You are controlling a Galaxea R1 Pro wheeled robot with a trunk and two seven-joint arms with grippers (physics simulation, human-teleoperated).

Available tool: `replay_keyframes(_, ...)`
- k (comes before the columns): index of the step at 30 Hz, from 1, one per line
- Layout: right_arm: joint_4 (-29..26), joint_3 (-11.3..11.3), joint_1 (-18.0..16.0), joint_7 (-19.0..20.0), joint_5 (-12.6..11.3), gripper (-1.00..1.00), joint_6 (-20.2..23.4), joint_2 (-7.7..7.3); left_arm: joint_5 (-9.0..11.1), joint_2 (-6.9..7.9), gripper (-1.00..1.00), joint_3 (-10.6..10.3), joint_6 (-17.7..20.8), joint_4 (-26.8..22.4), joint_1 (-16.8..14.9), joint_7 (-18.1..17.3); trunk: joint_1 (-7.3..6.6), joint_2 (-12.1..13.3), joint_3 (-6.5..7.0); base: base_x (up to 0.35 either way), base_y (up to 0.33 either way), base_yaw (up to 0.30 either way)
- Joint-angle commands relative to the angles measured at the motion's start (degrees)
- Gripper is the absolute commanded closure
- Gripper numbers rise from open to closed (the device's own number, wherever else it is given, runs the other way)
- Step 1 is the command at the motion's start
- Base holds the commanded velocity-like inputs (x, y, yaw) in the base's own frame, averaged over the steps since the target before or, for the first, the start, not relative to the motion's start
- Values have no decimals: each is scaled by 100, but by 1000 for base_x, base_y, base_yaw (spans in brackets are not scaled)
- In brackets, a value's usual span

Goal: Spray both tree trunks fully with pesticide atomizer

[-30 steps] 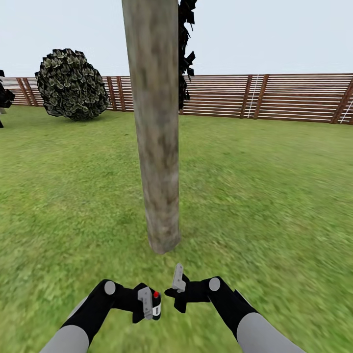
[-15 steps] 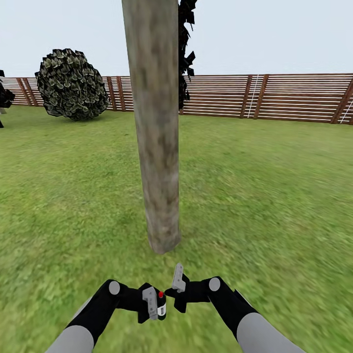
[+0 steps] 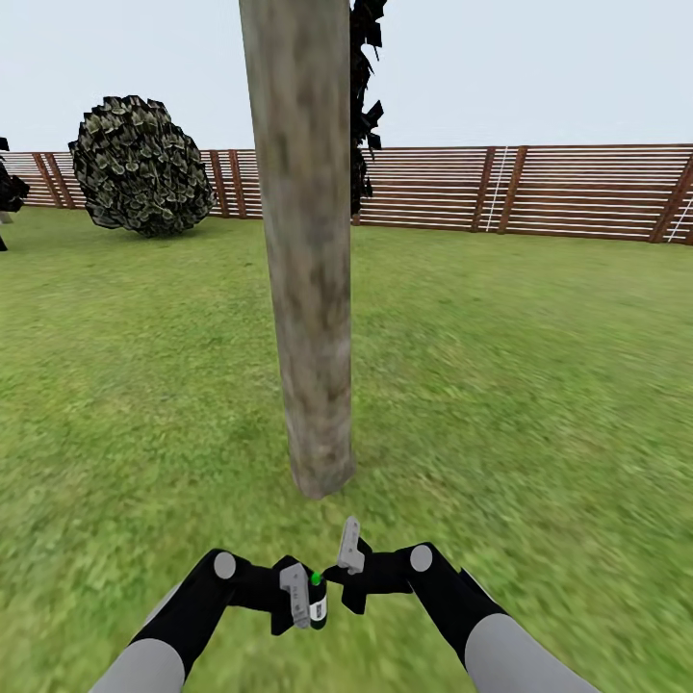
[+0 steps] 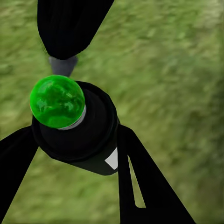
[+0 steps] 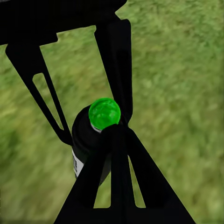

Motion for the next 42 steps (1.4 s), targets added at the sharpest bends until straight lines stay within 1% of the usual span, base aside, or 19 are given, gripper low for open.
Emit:
replay_keyframes(1, -9, -4, -1, 1, 57, 100, -34, 1, -56, 1, 100, 39, -54, 7, -3, -12, -1, -2, -5, 0, 0, 0)
replay_keyframes(6, -11, 0, -2, 2, 57, 100, -34, 1, -74, 59, 100, 35, -52, 40, 23, -1, -1, -2, -5, 0, 0, 0)
replay_keyframes(9, -7, 1, -1, 5, 57, 100, -34, 1, -93, 148, 100, 25, -62, 49, 53, -1, -1, -2, -5, 0, 0, 0)
replay_keyframes(14, -5, 2, -1, 3, 57, 100, -34, 1, -92, 517, 100, 21, -93, 59, 67, -1, -1, -2, -5, 0, 0, 0)
replay_keyframes(22, -2, 2, -1, 9, 61, 100, -34, -7, -79, 1243, 100, 21, -134, 70, 87, 1, -1, -2, -5, 0, 0, 0)
replay_keyframes(23, -2, 2, -1, 9, 61, -100, -36, -7, -79, 1342, 100, 21, -135, 73, 93, 0, -1, -2, -5, 0, 0, 0)
replay_keyframes(28, 7, -4, -1, 4, 63, -100, -42, -14, -78, 1800, 100, 27, -118, 87, 110, 1, -1, -2, -5, 0, 0, 0)
replay_keyframes(30, 14, -15, -1, -6, 64, -100, -48, -26, -74, 1907, 100, 98, -101, 95, 110, 27, -1, -2, -5, 0, 0, 0)
replay_keyframes(32, 31, -20, -1, -26, 65, -100, -58, -43, -69, 1943, 100, 261, -95, 105, 111, 100, -1, -2, -5, 0, 0, 0)
replay_keyframes(33, 40, -23, 2, -39, 65, -100, -65, -61, -66, 1956, 100, 430, -94, 121, 108, 180, -1, -2, -5, 0, 0, 0)
replay_keyframes(34, 62, -30, 8, -72, 64, -100, -71, -126, -64, 1948, 100, 755, -90, 163, 110, 339, -1, -2, -5, 0, 0, 0)
replay_keyframes(35, 113, -52, 14, -158, 46, -100, -78, -287, -58, 1928, 100, 1136, -82, 213, 109, 539, -1, -2, -5, 0, 0, 0)
replay_keyframes(36, 141, -67, 16, -206, 38, -100, -80, -356, -55, 1921, 100, 1273, -79, 230, 110, 608, -1, -2, -5, 0, 0, 0)
replay_keyframes(37, 216, -131, 20, -333, 6, -100, -82, -512, -48, 1908, 100, 1549, -71, 271, 110, 741, -1, -2, -5, 0, 0, 0)
replay_keyframes(38, 331, -256, 25, -514, -56, -100, -87, -675, -43, 1887, 100, 1819, -64, 339, 111, 855, -1, -2, -5, 0, 0, 0)
replay_keyframes(39, 610, -571, 39, -875, -223, -100, -93, -904, -44, 1824, 100, 2193, -53, 491, 110, 990, -1, -2, -5, 0, 0, 0)
replay_keyframes(40, 855, -837, 50, -1152, -360, -100, -105, -1030, -50, 1766, 100, 2416, -43, 604, 107, 1069, -1, -2, -5, 0, 0, 0)
replay_keyframes(41, 986, -977, 54, -1294, -431, -100, -115, -1085, -53, 1736, 100, 2520, -36, 656, 106, 1111, -1, -2, -5, 0, 0, 0)
replay_keyframes(42, 1230, -1250, 59, -1587, -560, -100, -158, -1184, -56, 1675, 100, 2721, 5, 739, 105, 1214, -1, -2, -5, 0, 0, 0)
